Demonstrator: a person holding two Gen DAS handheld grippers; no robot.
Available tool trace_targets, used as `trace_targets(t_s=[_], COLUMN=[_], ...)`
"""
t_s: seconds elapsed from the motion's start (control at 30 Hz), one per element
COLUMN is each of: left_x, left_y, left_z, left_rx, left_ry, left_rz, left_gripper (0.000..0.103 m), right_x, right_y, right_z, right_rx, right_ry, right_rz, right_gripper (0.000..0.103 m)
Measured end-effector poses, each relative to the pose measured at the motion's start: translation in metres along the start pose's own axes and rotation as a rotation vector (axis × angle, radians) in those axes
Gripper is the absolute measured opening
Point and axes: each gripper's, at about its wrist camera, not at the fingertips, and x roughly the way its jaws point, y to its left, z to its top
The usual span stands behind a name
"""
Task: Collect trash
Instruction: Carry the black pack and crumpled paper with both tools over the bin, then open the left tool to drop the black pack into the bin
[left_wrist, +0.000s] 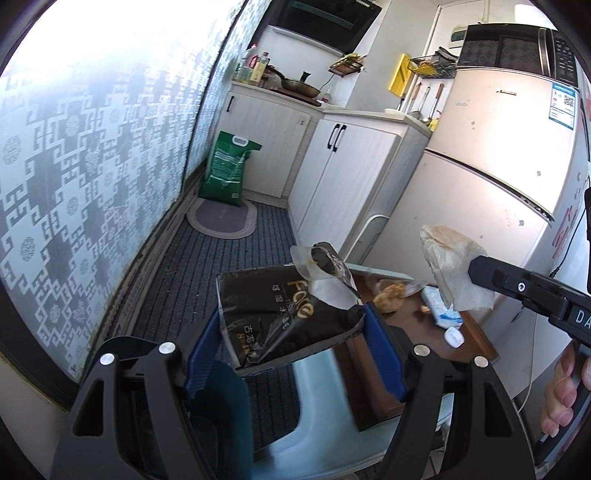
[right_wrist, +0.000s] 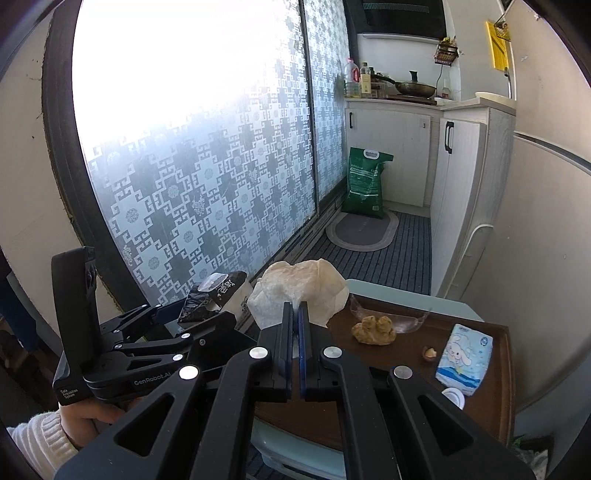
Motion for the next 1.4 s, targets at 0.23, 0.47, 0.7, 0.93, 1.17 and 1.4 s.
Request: trace_targets(t_s=[0.23, 0.47, 0.7, 0.93, 1.17, 1.4], left_x=[-0.009, -0.004, 0.017, 0.040, 0.071, 0.064], left_y=[0.040, 0.080, 0.120, 0.145, 0.159, 0.155], left_z=[-0.012, -0.027, -0.056, -0.084, -0.114, -0.119], left_rx=[-0.007, -0.027, -0.056, -0.062, -0.044, 0.028], left_ry=[0.050, 0.135, 0.268, 0.426, 0.603, 0.598], left_rz=[0.065, 0.129, 0.204, 0.229, 0.263, 0.281], left_gripper=[0.075, 0.075, 0.075, 0.076, 0.079, 0.081], right_x=[0.030, 0.062, 0.090, 0.112, 0.140, 0.161], right_y=[0.029, 0.057, 0.075, 0.091, 0.106, 0.114], right_z=[-0.001, -0.003, -0.011, -0.018, -0.031, -0.047], right_rx=[-0.025, -0.048, -0.052, -0.062, -0.078, -0.101], right_ry=[0.051, 0.110, 0.165, 0.221, 0.302, 0.373], right_rz=[0.025, 0.048, 0.060, 0.071, 0.067, 0.055], right_gripper=[0.002, 0.002, 0.002, 0.002, 0.002, 0.002])
